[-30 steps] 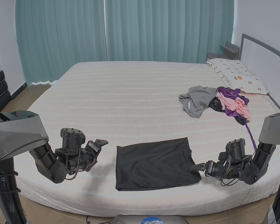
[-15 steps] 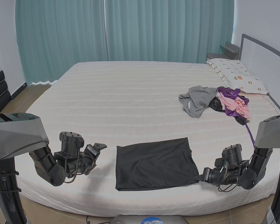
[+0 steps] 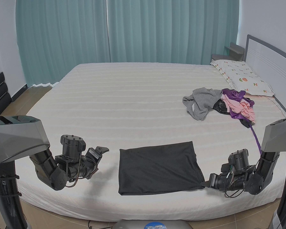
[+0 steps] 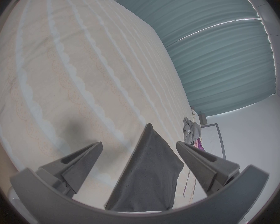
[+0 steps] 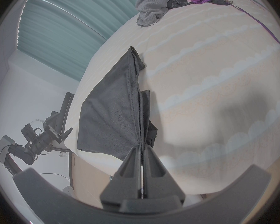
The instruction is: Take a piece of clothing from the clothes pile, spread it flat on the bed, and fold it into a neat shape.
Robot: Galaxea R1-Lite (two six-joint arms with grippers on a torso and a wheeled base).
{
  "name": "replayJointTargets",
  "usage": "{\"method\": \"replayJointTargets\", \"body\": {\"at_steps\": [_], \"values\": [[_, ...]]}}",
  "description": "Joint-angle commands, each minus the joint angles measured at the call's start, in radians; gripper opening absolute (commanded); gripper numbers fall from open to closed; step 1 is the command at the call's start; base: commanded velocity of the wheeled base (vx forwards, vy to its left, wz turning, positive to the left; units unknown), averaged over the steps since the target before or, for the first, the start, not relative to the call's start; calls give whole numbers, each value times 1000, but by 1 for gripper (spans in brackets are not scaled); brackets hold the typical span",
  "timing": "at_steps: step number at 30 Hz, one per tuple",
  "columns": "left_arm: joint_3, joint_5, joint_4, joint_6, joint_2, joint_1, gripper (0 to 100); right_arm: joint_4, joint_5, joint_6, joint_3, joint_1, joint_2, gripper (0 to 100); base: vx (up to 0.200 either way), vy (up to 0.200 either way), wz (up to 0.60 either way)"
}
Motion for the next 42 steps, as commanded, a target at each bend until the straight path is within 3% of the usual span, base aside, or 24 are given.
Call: {"method": "replayJointTargets", "body": {"at_steps": [1,5,6,24,27,42], "values": [[0,0,0,0,3,0,100,0,0,-1,-1,-5,1,0,0,0,0],[0,-1,0,1,3,0,100,2,-1,-1,-3,-18,3,0,0,0,0],[0,-1,0,0,3,0,100,2,-1,-1,-3,-18,3,100,0,0,0],[32,-4,-2,17,-2,-9,100,-28,2,57,-27,-55,-8,100,0,0,0],[32,-4,-2,17,-2,-9,100,-43,-4,117,-56,-79,-12,100,0,0,0],[20,-6,-2,12,-2,-5,100,-49,-3,155,-131,-185,-19,100,-40,0,0]]}}
